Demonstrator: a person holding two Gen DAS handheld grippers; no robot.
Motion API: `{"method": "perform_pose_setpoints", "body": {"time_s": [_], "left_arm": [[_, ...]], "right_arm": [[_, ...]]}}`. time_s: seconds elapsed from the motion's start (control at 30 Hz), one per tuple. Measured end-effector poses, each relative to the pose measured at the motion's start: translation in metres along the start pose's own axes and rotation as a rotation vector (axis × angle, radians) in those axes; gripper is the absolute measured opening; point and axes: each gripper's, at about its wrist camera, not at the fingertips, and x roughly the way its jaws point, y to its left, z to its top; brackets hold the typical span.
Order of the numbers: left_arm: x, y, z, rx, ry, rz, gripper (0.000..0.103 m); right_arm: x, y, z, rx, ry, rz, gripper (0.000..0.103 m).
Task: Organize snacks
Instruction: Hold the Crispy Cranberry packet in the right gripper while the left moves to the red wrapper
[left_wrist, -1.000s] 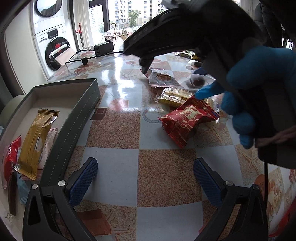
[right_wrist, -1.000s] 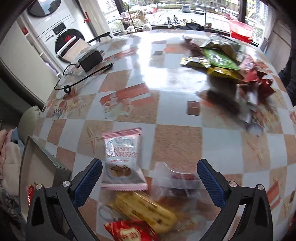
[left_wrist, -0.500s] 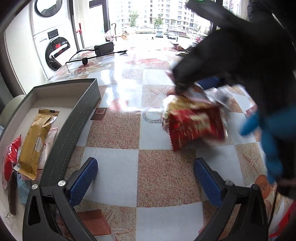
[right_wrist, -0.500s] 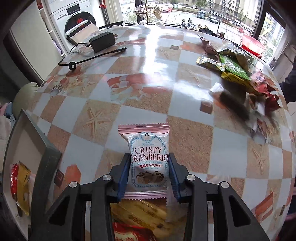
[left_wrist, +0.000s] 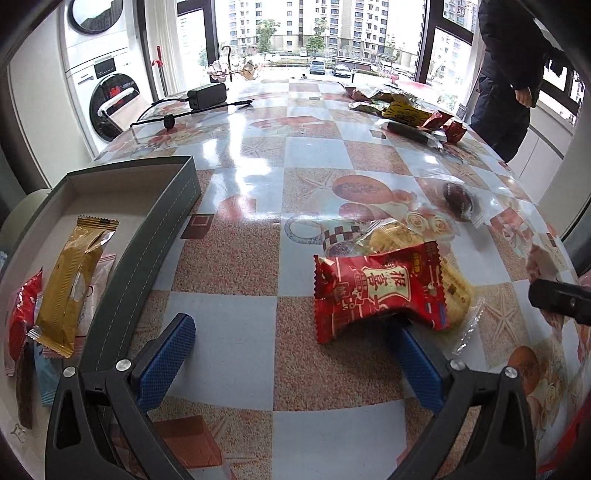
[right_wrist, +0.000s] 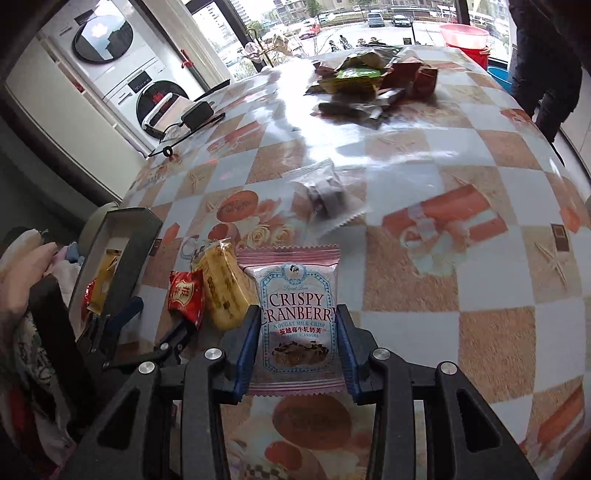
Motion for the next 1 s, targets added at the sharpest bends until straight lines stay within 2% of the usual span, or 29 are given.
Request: {"method": "perform_pose_setpoints", "body": {"time_s": [0.1, 0.17, 0.3, 0.43, 0.5, 0.57, 0.6, 0.63, 0.67, 0.7, 0.73, 0.8, 0.83, 0.93, 1.0], "left_arm": [[-0.009, 0.001, -0.003, 0.008, 0.011, -0.034, 0.103], [-0.022, 0.001, -0.006, 0.027, -0.019, -0.056, 0.103], [-0.041, -0.013, 0.004, 0.186, -0.090, -0.006, 0.103], [-0.023, -0.032, 0.021, 0.334, -0.033, -0.023, 0.103], [-0.010, -0.041, 0.024, 0.382, -0.010, -0.033, 0.103], [-0.001, -0.046, 0.026, 0.394, 0.024, -0.081, 0.101], [0.000, -0.048, 0.027, 0.392, 0.034, -0.107, 0.096], [0.002, -0.051, 0.025, 0.389, 0.052, -0.126, 0.082], [0.003, -0.052, 0.022, 0.385, 0.069, -0.133, 0.078], [0.000, -0.052, 0.019, 0.375, 0.057, -0.143, 0.078], [-0.004, -0.050, 0.015, 0.364, 0.065, -0.174, 0.078], [-0.012, -0.047, 0.006, 0.338, 0.072, -0.220, 0.078], [-0.016, -0.047, 0.001, 0.334, 0.072, -0.219, 0.078], [-0.029, -0.048, -0.008, 0.355, 0.050, -0.168, 0.080], [-0.037, -0.050, -0.007, 0.394, 0.029, -0.161, 0.081]], "right_arm": [[-0.004, -0.013, -0.017, -0.019, 0.001, -0.079, 0.041], [-0.006, -0.020, -0.029, -0.048, -0.005, -0.117, 0.041], [-0.011, -0.022, -0.040, -0.105, -0.037, -0.138, 0.043], [-0.014, -0.027, -0.041, -0.081, -0.064, -0.116, 0.044], [-0.014, -0.029, -0.040, -0.065, -0.066, -0.063, 0.059], [-0.014, -0.027, -0.040, -0.061, -0.069, -0.049, 0.065], [-0.013, -0.024, -0.040, -0.066, -0.070, -0.058, 0.066], [-0.013, -0.022, -0.041, -0.074, -0.073, -0.065, 0.068], [-0.012, -0.019, -0.043, -0.084, -0.075, -0.071, 0.077], [-0.010, -0.017, -0.044, -0.093, -0.073, -0.081, 0.094], [-0.007, -0.015, -0.046, -0.106, -0.065, -0.098, 0.102], [-0.005, -0.008, -0.052, -0.160, -0.075, -0.149, 0.103], [-0.003, -0.005, -0.054, -0.190, -0.076, -0.172, 0.103], [0.001, 0.003, -0.063, -0.270, -0.089, -0.229, 0.103], [0.000, 0.001, -0.065, -0.268, -0.105, -0.220, 0.103]]}}
